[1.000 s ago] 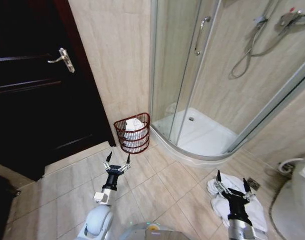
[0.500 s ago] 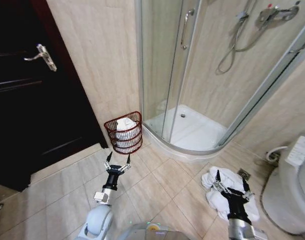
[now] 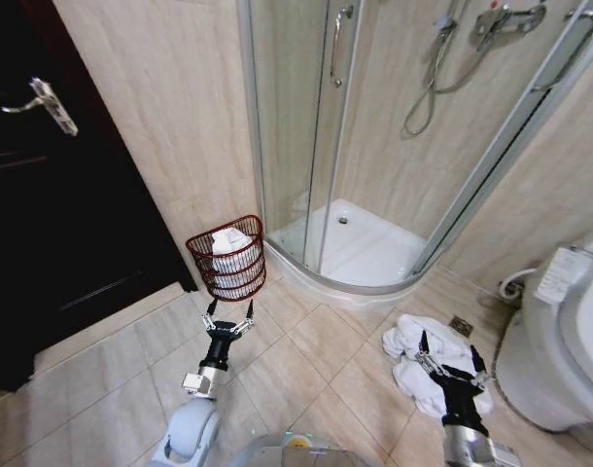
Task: Discard the used towel into the hamper.
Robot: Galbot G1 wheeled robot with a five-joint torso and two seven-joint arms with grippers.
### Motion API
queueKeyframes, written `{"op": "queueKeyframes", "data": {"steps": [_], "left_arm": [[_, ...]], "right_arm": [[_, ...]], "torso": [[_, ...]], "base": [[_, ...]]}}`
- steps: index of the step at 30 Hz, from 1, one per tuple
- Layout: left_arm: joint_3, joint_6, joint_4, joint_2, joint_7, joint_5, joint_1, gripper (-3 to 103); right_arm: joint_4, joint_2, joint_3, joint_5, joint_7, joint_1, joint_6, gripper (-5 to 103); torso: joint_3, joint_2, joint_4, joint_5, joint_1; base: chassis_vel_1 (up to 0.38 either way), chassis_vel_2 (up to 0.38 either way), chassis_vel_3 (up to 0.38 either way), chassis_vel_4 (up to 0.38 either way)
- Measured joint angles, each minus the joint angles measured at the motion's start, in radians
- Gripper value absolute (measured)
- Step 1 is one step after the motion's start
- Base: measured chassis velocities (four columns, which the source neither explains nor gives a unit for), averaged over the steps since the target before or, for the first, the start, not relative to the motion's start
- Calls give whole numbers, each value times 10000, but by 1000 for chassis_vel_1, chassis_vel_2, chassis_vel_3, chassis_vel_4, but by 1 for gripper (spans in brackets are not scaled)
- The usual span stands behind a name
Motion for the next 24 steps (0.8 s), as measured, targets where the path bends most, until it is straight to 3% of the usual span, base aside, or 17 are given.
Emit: {"op": "queueKeyframes", "data": {"steps": [24], "left_arm": [[-46,-125,70,35,15,-28,-19,100]], "right_arm": [[59,80,-20,-54,0,-74,63,100]], "torso": [[-705,-1028,0,0,-322]], "base": [[-11,-10,-12,-10]]}}
